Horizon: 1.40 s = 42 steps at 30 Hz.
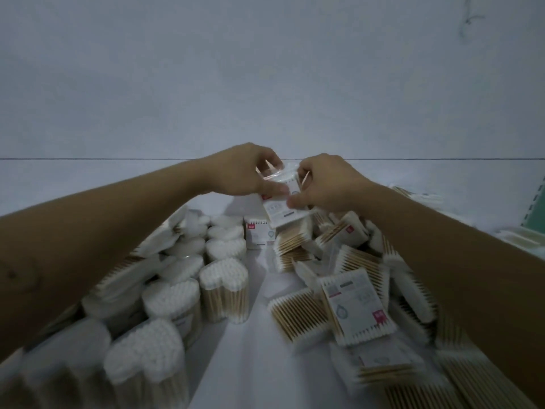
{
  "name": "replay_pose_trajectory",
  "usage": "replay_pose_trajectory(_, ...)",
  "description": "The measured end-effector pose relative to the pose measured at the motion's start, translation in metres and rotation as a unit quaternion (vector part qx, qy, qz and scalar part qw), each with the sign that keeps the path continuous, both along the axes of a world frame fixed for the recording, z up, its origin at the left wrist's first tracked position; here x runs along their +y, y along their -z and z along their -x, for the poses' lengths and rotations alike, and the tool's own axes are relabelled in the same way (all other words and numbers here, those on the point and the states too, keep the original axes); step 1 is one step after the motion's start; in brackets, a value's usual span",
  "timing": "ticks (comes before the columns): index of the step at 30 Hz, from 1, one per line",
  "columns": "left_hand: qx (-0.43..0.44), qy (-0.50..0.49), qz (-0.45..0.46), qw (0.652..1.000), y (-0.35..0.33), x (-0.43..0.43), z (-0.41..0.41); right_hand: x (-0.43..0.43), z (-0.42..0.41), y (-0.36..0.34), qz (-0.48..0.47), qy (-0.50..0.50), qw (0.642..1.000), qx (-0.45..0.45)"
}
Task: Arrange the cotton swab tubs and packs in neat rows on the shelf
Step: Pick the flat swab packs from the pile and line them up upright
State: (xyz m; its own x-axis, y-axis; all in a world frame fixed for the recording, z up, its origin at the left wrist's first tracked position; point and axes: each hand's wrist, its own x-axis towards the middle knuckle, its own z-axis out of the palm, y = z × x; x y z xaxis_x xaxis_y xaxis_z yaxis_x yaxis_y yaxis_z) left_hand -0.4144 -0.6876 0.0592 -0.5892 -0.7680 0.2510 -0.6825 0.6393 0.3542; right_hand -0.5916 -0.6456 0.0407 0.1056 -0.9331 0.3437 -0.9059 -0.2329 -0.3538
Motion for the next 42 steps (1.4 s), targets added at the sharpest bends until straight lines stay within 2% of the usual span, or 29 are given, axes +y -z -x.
replay_pose_trajectory(2,-0.078,-0.024,0.082,0.993,0.001,0.002,-0.003,-0.001,-0.006,-0.003,-0.026,-0.002,0.999,0.021)
replay_pose_trajectory(4,-0.107,-0.046,0.114,0.987,0.002,0.004,-0.008,-0.002,-0.011,-0.001,-0.063,0.036,0.982,0.173)
replay_pose_trajectory(5,-0.109,-0.058,0.128,0.984,0.001,0.005,-0.012,-0.002,-0.015,0.003,-0.068,0.054,0.962,0.258)
replay_pose_trajectory(7,-0.081,-0.081,0.153,0.982,-0.003,0.004,-0.021,-0.004,-0.025,0.014,-0.064,0.069,0.923,0.372)
replay_pose_trajectory(10,-0.052,-0.102,0.164,0.980,-0.009,0.003,-0.026,-0.014,-0.042,0.032,-0.090,0.049,0.873,0.478)
replay_pose_trajectory(12,-0.050,-0.105,0.160,0.980,-0.008,0.004,-0.027,-0.021,-0.050,0.045,-0.128,0.043,0.850,0.509)
replay_pose_trajectory(16,-0.031,-0.098,0.134,0.986,0.000,0.004,-0.028,-0.028,-0.055,0.060,-0.166,0.062,0.841,0.510)
replay_pose_trajectory(22,-0.044,-0.077,0.109,0.990,0.005,0.002,-0.024,-0.025,-0.044,0.065,-0.162,0.033,0.908,0.385)
replay_pose_trajectory(27,-0.042,-0.088,0.108,0.989,-0.001,-0.002,-0.030,-0.027,-0.024,0.041,-0.151,0.047,0.940,0.302)
replay_pose_trajectory(42,-0.136,-0.070,0.092,0.984,0.001,-0.006,0.005,-0.036,0.022,0.040,-0.105,0.082,0.961,0.243)
